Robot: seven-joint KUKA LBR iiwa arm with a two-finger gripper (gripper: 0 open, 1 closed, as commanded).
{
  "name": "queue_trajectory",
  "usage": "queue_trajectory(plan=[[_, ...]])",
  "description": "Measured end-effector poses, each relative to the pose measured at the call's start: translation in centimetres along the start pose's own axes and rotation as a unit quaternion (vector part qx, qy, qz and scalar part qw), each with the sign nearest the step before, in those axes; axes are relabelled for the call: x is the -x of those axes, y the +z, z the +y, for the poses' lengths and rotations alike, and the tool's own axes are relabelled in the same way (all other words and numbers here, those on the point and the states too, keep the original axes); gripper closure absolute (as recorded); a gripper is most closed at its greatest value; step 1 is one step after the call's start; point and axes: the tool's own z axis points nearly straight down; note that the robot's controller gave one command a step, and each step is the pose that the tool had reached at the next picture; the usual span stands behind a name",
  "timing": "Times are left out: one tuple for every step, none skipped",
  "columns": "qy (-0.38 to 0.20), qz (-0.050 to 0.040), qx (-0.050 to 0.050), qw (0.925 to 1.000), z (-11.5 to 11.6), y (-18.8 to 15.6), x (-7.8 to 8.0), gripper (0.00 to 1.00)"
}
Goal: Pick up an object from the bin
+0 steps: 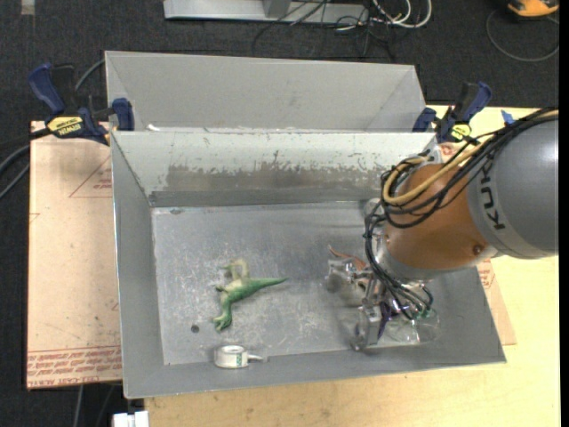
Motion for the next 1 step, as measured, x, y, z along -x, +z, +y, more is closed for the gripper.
queue_trajectory(plan=[[0.084,-0.008,-0.001,0.9964,-1.64,-3.03,4.35,0.0]])
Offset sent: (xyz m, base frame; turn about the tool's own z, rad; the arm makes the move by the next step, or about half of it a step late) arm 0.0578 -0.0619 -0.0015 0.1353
